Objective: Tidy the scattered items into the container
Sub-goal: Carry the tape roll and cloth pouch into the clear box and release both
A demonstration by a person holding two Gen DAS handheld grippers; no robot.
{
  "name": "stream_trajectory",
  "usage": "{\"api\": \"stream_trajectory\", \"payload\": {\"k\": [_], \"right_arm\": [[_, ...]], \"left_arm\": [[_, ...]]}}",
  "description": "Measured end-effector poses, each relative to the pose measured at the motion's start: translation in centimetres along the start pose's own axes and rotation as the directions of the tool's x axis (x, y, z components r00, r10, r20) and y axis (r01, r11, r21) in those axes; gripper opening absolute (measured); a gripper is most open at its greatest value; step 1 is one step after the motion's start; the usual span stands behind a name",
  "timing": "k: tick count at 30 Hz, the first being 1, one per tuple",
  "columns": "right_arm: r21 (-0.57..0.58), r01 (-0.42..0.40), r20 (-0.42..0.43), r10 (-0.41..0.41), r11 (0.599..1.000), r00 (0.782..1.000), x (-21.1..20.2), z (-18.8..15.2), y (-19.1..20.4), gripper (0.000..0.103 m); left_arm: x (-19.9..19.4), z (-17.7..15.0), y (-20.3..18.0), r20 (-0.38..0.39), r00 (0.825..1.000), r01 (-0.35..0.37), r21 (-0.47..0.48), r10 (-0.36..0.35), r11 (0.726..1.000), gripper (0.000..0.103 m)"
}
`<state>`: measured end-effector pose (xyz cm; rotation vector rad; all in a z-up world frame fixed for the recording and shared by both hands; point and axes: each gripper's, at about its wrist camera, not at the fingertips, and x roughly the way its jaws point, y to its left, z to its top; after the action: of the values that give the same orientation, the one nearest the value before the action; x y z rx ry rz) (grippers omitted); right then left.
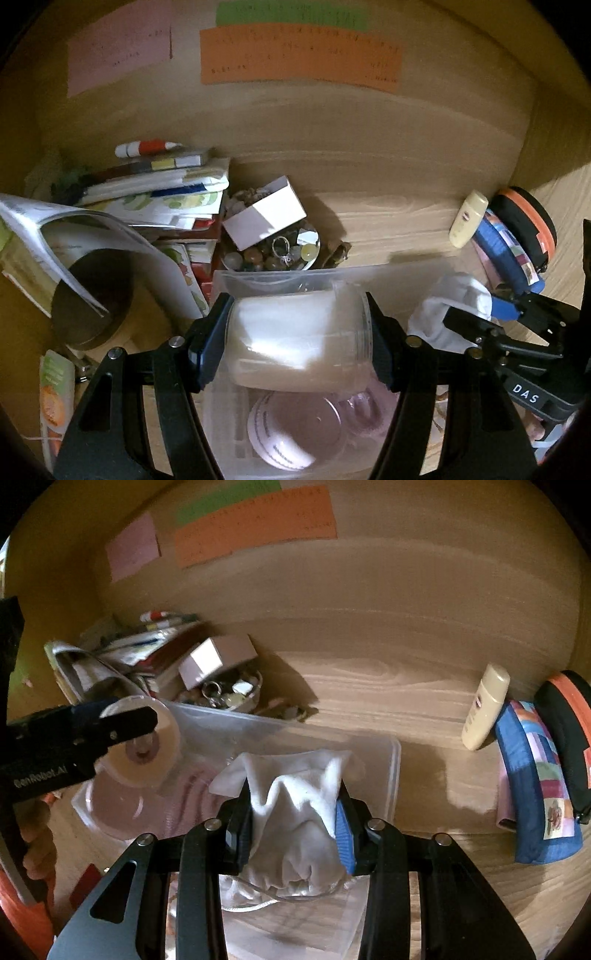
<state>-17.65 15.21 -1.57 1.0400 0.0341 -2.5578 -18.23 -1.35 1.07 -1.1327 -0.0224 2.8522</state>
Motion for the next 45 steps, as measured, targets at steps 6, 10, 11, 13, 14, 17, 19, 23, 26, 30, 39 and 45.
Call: {"api": "stream_trajectory", "payload": {"k": [6, 10, 11, 13, 14, 17, 19, 23, 26, 30, 39, 45], "right_arm": [[-0.034, 0.05, -0.026, -0.051, 0.998, 0.998, 1.2, -0.5, 0.4, 0.034], [-0.064, 0.074, -0.043, -0.077, 0.995, 0.996, 1.9, -0.7, 0.8, 0.034], [-0.076, 0.087, -0.043, -0.091, 0.993, 0.995, 2.0, -0.8, 0.9, 0.034], [-0.091, 0.107, -0.039, -0.111, 0.99, 0.993, 2.1, -0.9, 1.1, 0.035], [-0.099, 0.116, -0.036, -0.12, 0.988, 0.992, 2.1, -1.0, 1.1, 0.037], [-0.108, 0.133, -0.034, -0.137, 0.985, 0.99, 2.0, -0.9, 1.1, 0.038], [-0.119, 0.15, -0.035, -0.156, 0.981, 0.987, 2.1, -0.9, 1.2, 0.038], [-0.16, 0.193, -0.03, -0.2, 0.968, 0.979, 2.1, -0.8, 1.7, 0.042], [-0.179, 0.224, -0.012, -0.23, 0.958, 0.973, 1.9, -0.8, 2.0, 0.052], [-0.195, 0.257, 0.036, -0.255, 0.947, 0.966, 1.1, -1.2, 2.6, 0.075], [-0.196, 0.272, 0.054, -0.266, 0.942, 0.962, 0.9, -1.7, 3.1, 0.083], [-0.19, 0.231, 0.046, -0.226, 0.954, 0.973, 0.8, -1.8, 3.4, 0.083]], "left_arm": [[1.6, -0.4, 0.1, -0.039, 0.999, 0.005, 0.001, -0.005, 1.0, 0.066], [1.9, -0.5, 0.3, -0.05, 0.999, 0.022, -0.001, -0.022, 1.0, 0.066], [2.0, -0.5, 0.3, -0.054, 0.998, 0.025, 0.0, -0.025, 1.0, 0.067], [2.4, -0.6, 0.3, -0.064, 0.998, 0.028, 0.001, -0.028, 1.0, 0.067], [2.6, -0.7, 0.3, -0.074, 0.997, 0.027, 0.002, -0.027, 1.0, 0.067], [3.8, -1.0, 0.7, -0.114, 0.993, 0.022, -0.008, -0.022, 1.0, 0.067], [4.0, -1.1, 1.2, -0.124, 0.992, 0.03, -0.025, -0.033, 0.999, 0.067], [4.1, -1.1, 1.6, -0.127, 0.99, 0.049, -0.039, -0.054, 0.998, 0.067], [3.8, -1.3, 1.8, -0.125, 0.991, 0.04, -0.026, -0.043, 0.999, 0.067], [3.5, -1.1, 1.9, -0.12, 0.992, 0.043, -0.014, -0.044, 0.999, 0.067], [2.4, -0.9, 1.9, -0.098, 0.993, 0.065, -0.019, -0.066, 0.998, 0.073], [0.4, -0.9, 0.2, -0.055, 0.998, 0.036, 0.037, -0.034, 0.999, 0.074]]}}
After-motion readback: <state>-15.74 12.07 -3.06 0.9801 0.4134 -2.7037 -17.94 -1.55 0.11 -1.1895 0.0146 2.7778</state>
